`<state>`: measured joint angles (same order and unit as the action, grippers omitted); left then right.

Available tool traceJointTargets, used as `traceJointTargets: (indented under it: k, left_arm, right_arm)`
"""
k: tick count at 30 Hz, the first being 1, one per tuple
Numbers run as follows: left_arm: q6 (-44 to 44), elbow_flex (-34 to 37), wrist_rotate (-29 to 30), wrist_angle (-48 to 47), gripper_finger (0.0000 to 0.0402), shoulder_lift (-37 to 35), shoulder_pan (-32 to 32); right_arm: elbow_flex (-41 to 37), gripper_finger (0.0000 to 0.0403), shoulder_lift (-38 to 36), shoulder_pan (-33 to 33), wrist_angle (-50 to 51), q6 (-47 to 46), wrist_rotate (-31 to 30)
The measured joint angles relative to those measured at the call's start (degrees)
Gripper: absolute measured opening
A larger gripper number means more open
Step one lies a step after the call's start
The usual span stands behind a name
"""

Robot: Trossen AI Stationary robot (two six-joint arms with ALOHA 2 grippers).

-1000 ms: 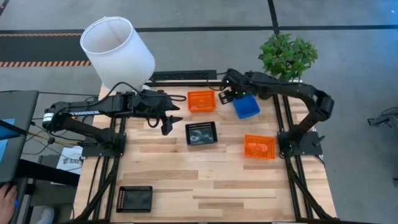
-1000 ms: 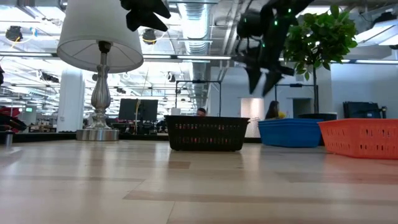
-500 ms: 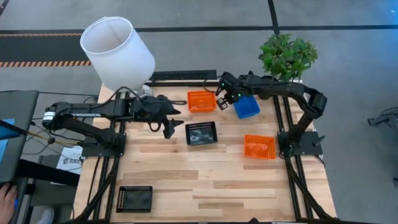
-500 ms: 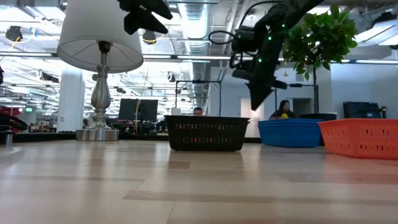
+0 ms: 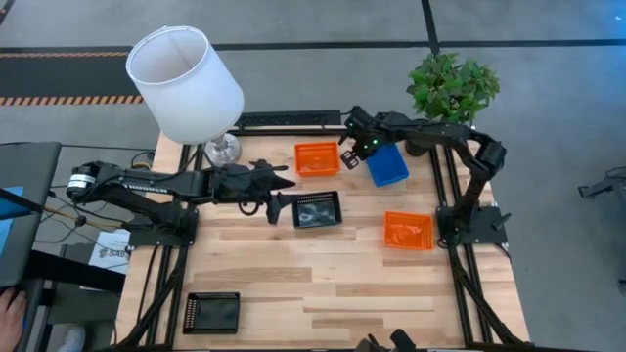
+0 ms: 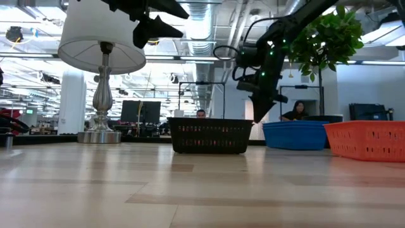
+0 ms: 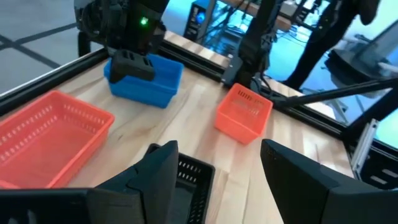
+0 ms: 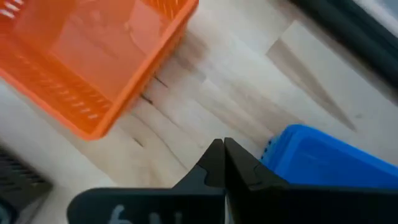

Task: Stack baskets by color
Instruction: Stack the blue bin on the top blue bin, then stack the black bin on the top right black bin

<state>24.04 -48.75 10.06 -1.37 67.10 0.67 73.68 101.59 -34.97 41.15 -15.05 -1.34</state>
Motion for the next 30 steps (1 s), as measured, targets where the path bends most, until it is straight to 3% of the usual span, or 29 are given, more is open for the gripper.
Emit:
traceJointTargets:
  k: [8, 18, 24, 30]
  left_arm:
    - [1.8, 0.0, 0.6, 1.2, 0.0217, 0.0, -0.4]
    - [-3.3, 0.0, -2.3, 1.9, 0.0217, 0.0, -0.2]
    - [-6.5, 0.0, -5.2, 0.8, 0.0217, 0.0, -0.2]
    - [-6.9, 0.0, -8.6, -6.7, 0.0217, 0.0, -0.2]
  right_arm:
    - [-0.1, 0.0007, 0.9, -3.6, 0.5, 1.2, -0.5]
    - [0.2, 0.0005, 0.8, -4.5, -1.6, -1.5, -1.8]
    - [0.2, 0.0009, -3.2, -1.4, -1.5, -1.4, -1.6]
    - [0.2, 0.0007, -11.2, 5.6, -0.2, 0.6, -1.6]
